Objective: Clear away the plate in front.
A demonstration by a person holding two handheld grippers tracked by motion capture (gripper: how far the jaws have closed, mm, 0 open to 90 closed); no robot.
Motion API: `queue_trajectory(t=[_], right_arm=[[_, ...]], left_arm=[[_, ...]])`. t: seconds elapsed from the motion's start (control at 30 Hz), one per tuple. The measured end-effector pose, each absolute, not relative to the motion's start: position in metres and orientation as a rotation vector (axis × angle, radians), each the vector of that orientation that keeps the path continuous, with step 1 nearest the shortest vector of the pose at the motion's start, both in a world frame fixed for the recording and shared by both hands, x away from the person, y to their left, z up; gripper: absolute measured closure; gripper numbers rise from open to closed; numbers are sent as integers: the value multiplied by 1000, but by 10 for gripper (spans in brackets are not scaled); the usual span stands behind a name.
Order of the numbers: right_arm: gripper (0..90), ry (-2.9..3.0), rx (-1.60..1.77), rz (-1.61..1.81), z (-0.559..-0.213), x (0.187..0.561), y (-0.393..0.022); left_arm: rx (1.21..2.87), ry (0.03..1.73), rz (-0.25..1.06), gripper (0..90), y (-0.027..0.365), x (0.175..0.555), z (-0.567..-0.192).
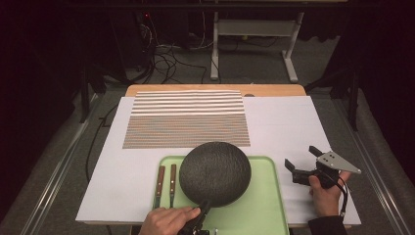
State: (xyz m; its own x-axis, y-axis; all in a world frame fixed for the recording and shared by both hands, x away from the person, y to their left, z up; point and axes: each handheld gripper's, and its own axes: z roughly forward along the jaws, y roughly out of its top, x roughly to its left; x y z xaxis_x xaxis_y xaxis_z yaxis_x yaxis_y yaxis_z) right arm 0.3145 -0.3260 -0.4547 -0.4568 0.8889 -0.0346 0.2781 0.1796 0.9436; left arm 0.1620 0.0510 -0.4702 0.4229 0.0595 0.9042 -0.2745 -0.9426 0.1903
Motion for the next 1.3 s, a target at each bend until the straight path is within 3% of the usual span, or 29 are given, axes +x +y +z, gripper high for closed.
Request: queue_trajectory(t=[1.1,1.23,1.3], right_arm=[[0,1854,1095,1270,-455,316,-325],[0,1854,1096,1270,-455,316,-325],[0,1854,1096,1269,-456,316,-325]], left_arm=[[2464,-301,1388,828,48,135,-484],[2466,-269,1343,787,49,136,-487],[2454,-258,1379,669,49,134,-491]])
